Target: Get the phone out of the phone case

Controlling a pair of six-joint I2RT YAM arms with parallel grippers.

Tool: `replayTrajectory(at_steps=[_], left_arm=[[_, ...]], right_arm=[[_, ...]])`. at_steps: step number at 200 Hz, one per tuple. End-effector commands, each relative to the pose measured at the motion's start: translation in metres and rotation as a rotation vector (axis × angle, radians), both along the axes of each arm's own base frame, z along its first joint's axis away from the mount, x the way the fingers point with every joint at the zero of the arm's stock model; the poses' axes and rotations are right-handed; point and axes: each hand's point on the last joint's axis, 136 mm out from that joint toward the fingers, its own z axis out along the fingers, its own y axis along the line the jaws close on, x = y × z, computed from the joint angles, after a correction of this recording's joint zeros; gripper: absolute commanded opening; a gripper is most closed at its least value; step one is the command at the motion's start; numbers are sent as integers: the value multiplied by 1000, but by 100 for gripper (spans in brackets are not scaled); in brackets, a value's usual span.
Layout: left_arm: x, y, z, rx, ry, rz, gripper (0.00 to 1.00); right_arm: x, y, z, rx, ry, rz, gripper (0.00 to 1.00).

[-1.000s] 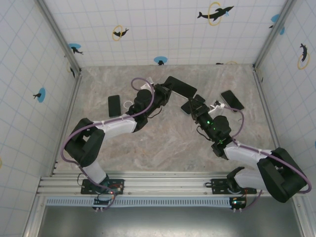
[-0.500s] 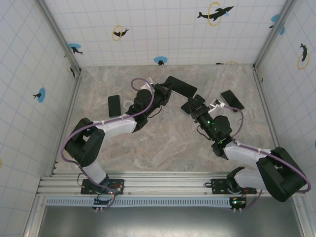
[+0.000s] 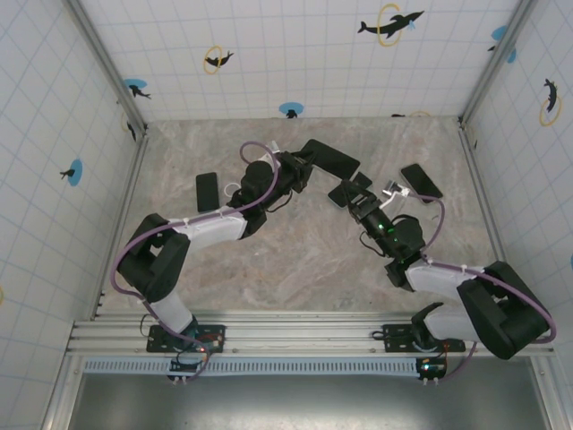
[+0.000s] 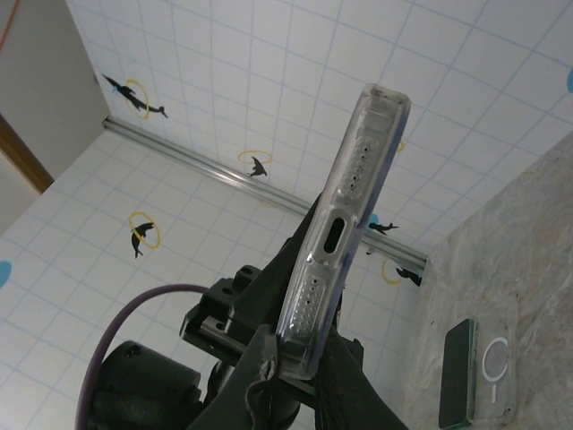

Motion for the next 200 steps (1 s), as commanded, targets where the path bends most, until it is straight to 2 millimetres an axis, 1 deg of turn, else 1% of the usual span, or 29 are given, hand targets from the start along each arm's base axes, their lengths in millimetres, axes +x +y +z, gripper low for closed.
replayTrajectory(at_steps=[1,21,29,39,53,74,91,103,114,130,147,156,170,176,190,193,200], left_arm=[[-29,9,137,-308,-200,-91,0],[-30,7,141,-322,-204,-111,0],[-31,6,142,-327,-205,-120,0],[-32,6,144,-327,-208,-125,0],[-34,6,145,-330,-215,-135,0],[-36,4,149,-346,-221,-154,0],[-37,2,155,-371,-238,-177,0],[-39,-1,156,-359,-249,-189,0],[-38,-2,152,-333,-245,-190,0],[-35,1,144,-307,-238,-176,0],[-32,2,141,-262,-259,-174,0],[-30,2,137,-212,-282,-174,0],[-24,8,126,-117,-317,-164,0],[-21,11,120,-81,-322,-158,0],[-15,18,115,-17,-368,-158,0],[-14,19,114,-1,-380,-161,0],[-12,19,112,49,-410,-175,0]], right_arm=[[-1,1,-55,-167,71,13,3],[1,6,-69,-240,86,37,3],[3,4,-76,-255,102,31,3],[5,6,-79,-286,95,42,3],[7,2,-86,-307,110,29,3],[8,-1,-88,-328,97,33,3],[10,0,-88,-356,86,33,3],[11,-2,-86,-350,77,29,3],[13,-3,-81,-342,68,26,3],[13,0,-73,-341,41,38,4],[14,-3,-74,-371,43,33,5],[12,-4,-69,-367,24,40,7],[9,-4,-59,-383,-20,63,16],[9,-3,-56,-408,-38,74,20],[9,-3,-49,-489,-89,84,29],[6,0,-48,-504,-104,114,31],[4,1,-44,-537,-132,132,35]])
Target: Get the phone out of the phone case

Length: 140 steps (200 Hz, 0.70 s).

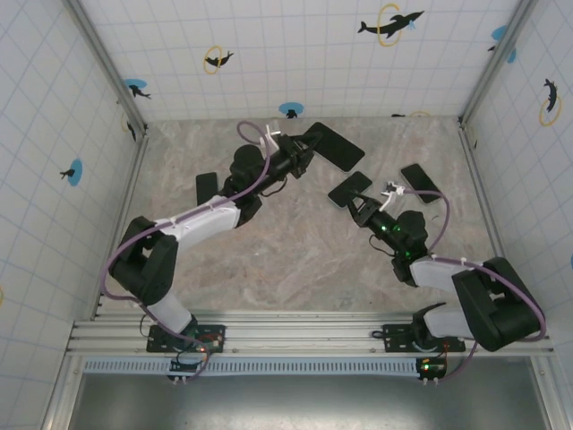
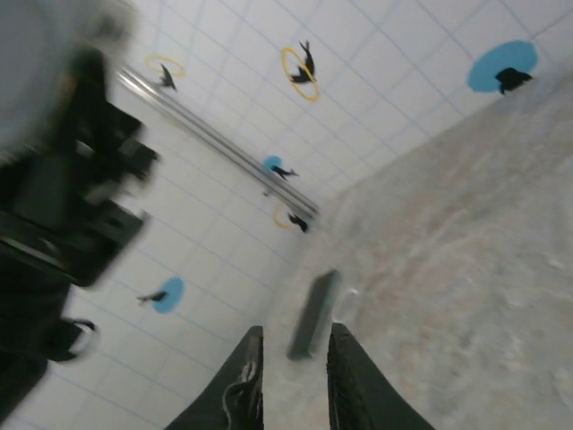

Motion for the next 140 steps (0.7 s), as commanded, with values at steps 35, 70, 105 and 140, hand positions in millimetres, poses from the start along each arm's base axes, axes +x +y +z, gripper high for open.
replayTrajectory(at_steps=[35,70,105,140], left_arm=[[-10,15,36,273,-502,-96,0],[-37,14,31,369,-822,-258,0],[-59,19,23,416,-1051,-367,0],[-68,26,20,438,-1153,-410,0]], right_arm=[[-14,13,32,-305,-217,266,51],[-30,19,38,-499,-388,440,59],[-34,27,37,-596,-481,583,59],[-37,34,41,-608,-557,670,52]])
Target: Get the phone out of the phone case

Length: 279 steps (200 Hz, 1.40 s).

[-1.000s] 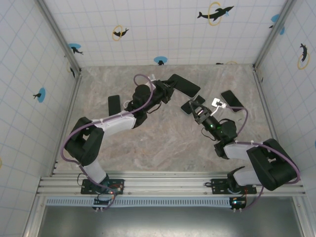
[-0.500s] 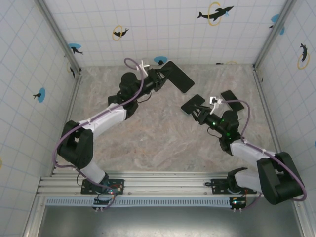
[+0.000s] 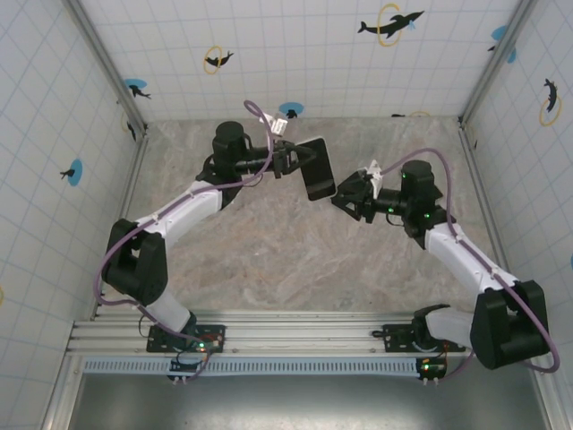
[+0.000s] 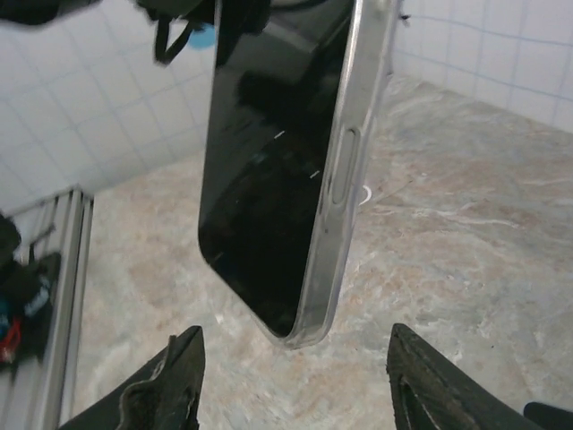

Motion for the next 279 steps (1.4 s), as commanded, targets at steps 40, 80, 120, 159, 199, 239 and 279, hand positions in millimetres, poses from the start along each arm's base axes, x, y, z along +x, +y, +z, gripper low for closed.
replayTrajectory(at_steps=[40,80,120,159,199,239,279], left_arm=[[-26,14,37,-26,-260,-139,0],[-28,15,35,-23,-249,-141,0],[-30,16,34,-23,-243,-148,0],[-32,16,33,-24,-228,-157,0],[-31,16,31,-22,-221,-158,0],[-32,16,30,-21,-218,-160,0],[-32,16,29,-22,-213,-164,0]], right_arm=[[-22,13,8,13,-116,240,41],[-19,22,5,3,-126,274,37],[-22,33,-1,-15,-121,319,35],[-22,35,-5,-37,-141,332,30],[-22,41,-3,-30,-144,345,27],[-19,42,-5,-41,-135,337,25],[-18,44,-6,-43,-140,339,21]])
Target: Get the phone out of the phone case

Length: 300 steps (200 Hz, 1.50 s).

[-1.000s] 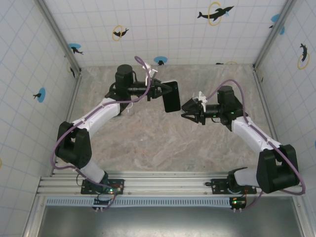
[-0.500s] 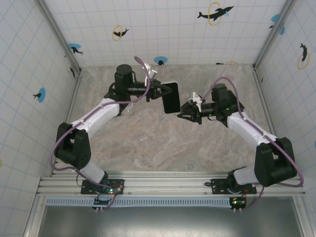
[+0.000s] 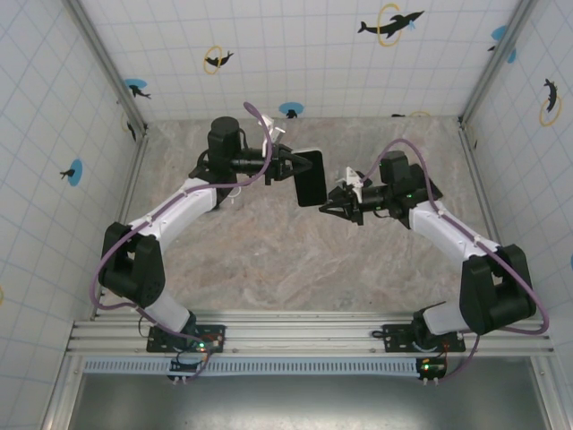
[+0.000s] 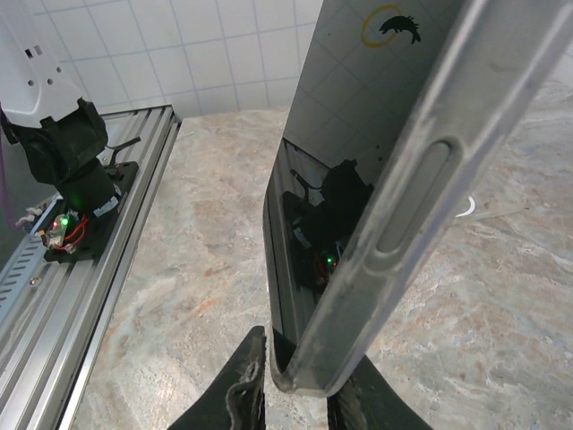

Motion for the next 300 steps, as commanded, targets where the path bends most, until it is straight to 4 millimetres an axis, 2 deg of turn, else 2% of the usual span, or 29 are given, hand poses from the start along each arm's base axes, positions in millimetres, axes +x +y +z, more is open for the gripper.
replayTrajectory(at_steps=[1,72,124,141,174,219,246,272,300], left_arm=[[-7,5,24,-40,-81,-14,0],[-10,5,21,-36,-37,-23,0],[-13,5,20,-33,-8,-47,0],[-16,4,19,-28,33,-73,0],[-35,-3,16,-10,124,-162,0],[-63,-11,13,11,197,-251,0],[-68,-13,13,14,206,-265,0],[-74,-17,11,21,235,-295,0],[-75,-19,11,22,237,-296,0]], right_arm=[[2,7,13,15,-34,24,21],[3,11,12,13,-23,37,19],[4,10,9,-16,-45,37,10],[11,10,9,-43,-102,12,7],[32,4,7,-103,-254,-99,4],[48,2,21,-125,-399,-151,3],[57,1,25,-136,-476,-205,3],[66,-1,41,-122,-583,-258,2],[67,-1,51,-104,-634,-279,3]])
